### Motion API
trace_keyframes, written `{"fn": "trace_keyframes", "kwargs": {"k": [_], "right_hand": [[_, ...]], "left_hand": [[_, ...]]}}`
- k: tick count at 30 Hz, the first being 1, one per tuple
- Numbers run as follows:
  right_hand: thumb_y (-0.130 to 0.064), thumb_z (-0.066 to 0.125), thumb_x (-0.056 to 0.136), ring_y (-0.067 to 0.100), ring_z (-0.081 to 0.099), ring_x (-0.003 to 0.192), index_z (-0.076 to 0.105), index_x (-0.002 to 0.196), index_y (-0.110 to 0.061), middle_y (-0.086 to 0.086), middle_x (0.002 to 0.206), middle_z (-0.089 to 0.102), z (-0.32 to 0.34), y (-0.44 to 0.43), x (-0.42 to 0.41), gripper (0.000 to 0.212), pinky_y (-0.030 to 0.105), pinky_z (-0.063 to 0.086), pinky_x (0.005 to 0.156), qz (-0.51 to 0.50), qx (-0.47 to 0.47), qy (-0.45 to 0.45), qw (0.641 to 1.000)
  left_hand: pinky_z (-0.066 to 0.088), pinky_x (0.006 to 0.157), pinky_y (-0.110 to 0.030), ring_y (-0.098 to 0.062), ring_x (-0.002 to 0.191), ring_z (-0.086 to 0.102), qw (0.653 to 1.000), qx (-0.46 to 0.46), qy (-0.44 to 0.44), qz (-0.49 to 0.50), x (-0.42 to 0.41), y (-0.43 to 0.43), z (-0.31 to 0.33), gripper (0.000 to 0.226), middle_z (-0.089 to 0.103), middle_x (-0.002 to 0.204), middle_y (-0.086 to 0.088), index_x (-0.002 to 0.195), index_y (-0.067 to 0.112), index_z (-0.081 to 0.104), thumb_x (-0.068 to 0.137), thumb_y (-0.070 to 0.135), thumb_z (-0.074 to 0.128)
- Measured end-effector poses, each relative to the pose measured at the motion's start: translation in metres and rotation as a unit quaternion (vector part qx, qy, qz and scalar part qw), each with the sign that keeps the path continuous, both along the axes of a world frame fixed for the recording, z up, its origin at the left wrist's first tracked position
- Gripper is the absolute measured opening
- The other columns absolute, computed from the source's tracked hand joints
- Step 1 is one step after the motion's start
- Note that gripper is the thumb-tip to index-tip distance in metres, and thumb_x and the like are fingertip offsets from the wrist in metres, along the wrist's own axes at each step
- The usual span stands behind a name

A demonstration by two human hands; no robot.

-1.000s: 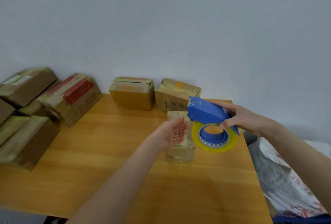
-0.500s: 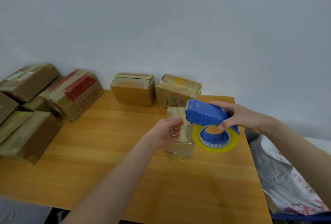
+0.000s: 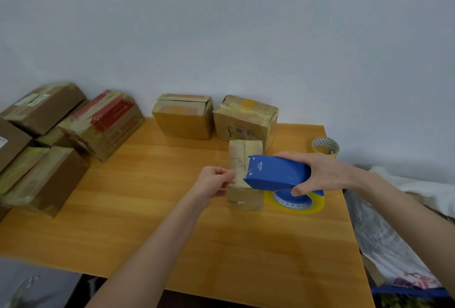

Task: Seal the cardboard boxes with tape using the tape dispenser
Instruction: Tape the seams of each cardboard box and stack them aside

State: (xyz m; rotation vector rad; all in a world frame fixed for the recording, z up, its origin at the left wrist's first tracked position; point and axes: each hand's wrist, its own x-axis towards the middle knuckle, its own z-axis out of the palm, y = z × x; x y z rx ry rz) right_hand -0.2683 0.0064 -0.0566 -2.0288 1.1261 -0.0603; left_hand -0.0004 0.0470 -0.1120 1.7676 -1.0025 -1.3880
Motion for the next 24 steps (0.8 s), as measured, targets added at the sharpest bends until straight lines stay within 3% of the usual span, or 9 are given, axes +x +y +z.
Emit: {"fn": "trace_keyframes", "kwargs": {"k": [5,13,19,24], "right_hand": [[-0.022,0.08,0.076,0.001,0.053,0.1,0.033,0.119,-0.061,-0.025,0.114,0.047,-0.007,-0.005,-0.033,0.074,0.014,0.042,0.076,-0.037,0.001,0.042,0.998],[-0.02,0.078,0.075,-0.001,0.055,0.099,0.035,0.129,-0.053,-0.024,0.115,0.051,-0.025,-0.002,-0.044,0.077,0.015,0.044,0.078,-0.059,0.005,0.06,0.996],[-0.035,0.076,0.069,0.013,0.057,0.103,0.035,0.13,-0.054,-0.016,0.115,0.057,-0.042,0.001,-0.03,0.076,0.037,0.05,0.091,-0.052,0.0,0.12,0.991],[-0.045,0.071,0.066,0.016,0.057,0.103,0.031,0.136,-0.054,-0.01,0.117,0.057,-0.057,0.005,-0.013,0.081,0.04,0.051,0.091,-0.054,0.011,0.123,0.991]], "left_hand": [[0.05,0.053,-0.021,-0.009,0.068,0.055,0.997,-0.008,-0.06,0.041,0.038,0.006,-0.009,0.017,0.063,0.076,-0.001,0.084,0.007,0.065,0.093,0.022,0.063],[0.05,0.048,-0.019,-0.01,0.065,0.048,0.996,-0.004,-0.062,0.062,0.022,0.002,-0.029,0.016,0.061,0.074,-0.001,0.08,0.009,0.061,0.093,0.018,0.063],[0.05,0.051,-0.022,-0.01,0.065,0.049,0.995,0.024,-0.079,0.064,0.009,0.0,-0.044,0.017,0.06,0.076,0.0,0.085,0.007,0.061,0.094,0.022,0.062],[0.049,0.05,-0.024,-0.011,0.063,0.049,0.988,0.01,-0.131,0.076,0.021,-0.012,-0.044,0.019,0.063,0.078,-0.001,0.089,0.005,0.063,0.093,0.024,0.062]]}}
